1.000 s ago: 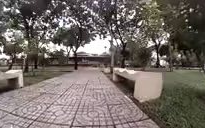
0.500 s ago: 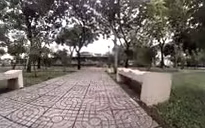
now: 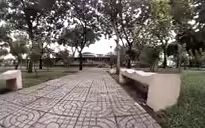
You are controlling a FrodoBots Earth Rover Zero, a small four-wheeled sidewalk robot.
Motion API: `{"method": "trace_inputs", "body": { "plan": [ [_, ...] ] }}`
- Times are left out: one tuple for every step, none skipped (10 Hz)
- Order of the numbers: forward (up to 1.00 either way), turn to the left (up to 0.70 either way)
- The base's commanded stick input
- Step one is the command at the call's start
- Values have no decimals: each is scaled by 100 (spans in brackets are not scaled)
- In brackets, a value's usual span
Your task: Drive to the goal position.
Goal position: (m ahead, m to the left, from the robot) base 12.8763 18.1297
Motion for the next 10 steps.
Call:
{"method": "trace_inputs", "body": {
  "plan": [
    [30,0],
    [30,0],
    [30,0],
    [30,0],
    [30,0],
    [30,0],
    [30,0],
    [30,0],
    [30,0],
    [30,0]
  ]
}}
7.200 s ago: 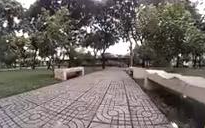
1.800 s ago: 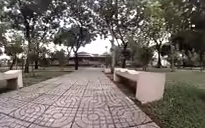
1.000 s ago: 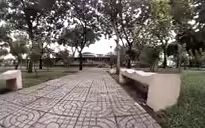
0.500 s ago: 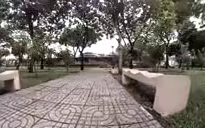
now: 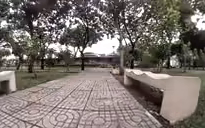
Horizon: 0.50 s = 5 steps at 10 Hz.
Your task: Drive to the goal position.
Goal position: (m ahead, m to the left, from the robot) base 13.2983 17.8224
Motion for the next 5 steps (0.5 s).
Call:
{"method": "trace_inputs", "body": {
  "plan": [
    [30,0],
    [30,0],
    [30,0],
    [30,0],
    [30,0]
  ]
}}
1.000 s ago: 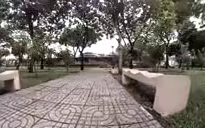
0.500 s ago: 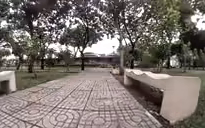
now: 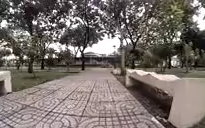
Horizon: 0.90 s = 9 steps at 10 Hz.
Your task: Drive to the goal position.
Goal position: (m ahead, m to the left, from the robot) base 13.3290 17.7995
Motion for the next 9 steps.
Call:
{"method": "trace_inputs", "body": {
  "plan": [
    [30,0],
    [30,0],
    [30,0],
    [30,0],
    [30,0],
    [30,0],
    [30,0],
    [30,0],
    [30,0]
  ]
}}
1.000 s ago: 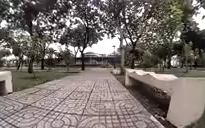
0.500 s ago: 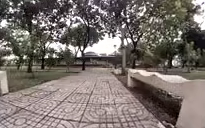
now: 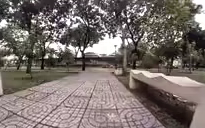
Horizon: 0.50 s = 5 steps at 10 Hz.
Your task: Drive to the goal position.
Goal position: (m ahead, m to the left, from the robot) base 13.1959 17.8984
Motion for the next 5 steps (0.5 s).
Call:
{"method": "trace_inputs", "body": {
  "plan": [
    [30,0],
    [30,0],
    [30,0],
    [30,0],
    [30,0]
  ]
}}
